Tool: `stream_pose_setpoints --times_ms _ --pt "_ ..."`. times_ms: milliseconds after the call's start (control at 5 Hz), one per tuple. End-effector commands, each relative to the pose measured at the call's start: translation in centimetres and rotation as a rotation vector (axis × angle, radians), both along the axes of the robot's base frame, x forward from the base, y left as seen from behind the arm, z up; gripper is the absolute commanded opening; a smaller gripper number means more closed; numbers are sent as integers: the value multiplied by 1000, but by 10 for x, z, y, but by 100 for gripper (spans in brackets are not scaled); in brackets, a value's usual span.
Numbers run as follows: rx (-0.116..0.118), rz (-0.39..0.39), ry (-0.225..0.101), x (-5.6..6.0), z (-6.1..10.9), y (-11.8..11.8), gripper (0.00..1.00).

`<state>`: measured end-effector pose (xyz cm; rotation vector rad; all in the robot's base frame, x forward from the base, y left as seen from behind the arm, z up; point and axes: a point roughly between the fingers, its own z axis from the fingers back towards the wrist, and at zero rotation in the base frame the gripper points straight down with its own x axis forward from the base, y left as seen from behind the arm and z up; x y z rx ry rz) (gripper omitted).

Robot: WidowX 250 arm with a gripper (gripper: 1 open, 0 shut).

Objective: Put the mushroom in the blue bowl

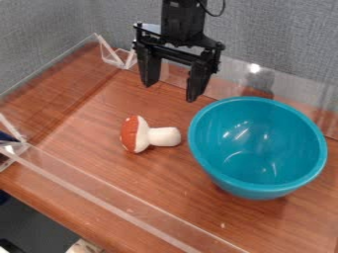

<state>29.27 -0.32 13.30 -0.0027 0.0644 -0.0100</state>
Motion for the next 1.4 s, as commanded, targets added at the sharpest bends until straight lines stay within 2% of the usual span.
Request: stream_pose_setpoints --times_ms 0,200,400,600,800,1000,1200 --pt "-2 -72 16 -2 -10 4 100" --pt "-7 -150 40 -4 -26 7 100" --pt "-32 -298 72 -4 -59 13 100" --pt "-52 -474 139 -14 -103 19 100" --pt "-56 -519 172 -11 -109 13 100" --pt "-50 -528 169 -12 -111 13 0" --pt "-49 -536 166 -12 -111 14 0"
